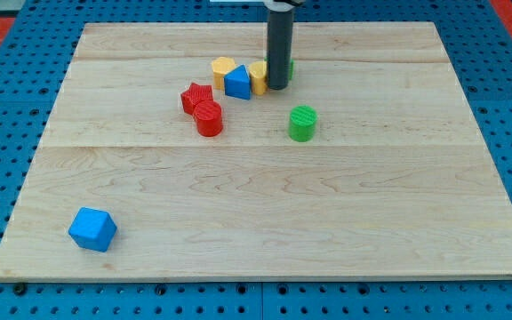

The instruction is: Move the blue triangle to the top right of the blue cube

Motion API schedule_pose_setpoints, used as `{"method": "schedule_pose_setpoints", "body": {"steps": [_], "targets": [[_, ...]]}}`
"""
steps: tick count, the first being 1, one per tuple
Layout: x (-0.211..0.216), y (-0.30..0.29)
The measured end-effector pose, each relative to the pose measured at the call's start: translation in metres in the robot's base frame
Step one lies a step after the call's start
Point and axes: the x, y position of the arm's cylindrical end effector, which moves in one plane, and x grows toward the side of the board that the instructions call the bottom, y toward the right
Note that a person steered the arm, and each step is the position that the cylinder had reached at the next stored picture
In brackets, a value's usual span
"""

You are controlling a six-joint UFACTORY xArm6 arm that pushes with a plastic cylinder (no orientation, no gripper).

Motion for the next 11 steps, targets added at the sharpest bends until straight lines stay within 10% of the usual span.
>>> {"method": "schedule_pose_setpoints", "body": {"steps": [4, 11], "targets": [[-0.017, -0.052], [0.198, -0.147]]}}
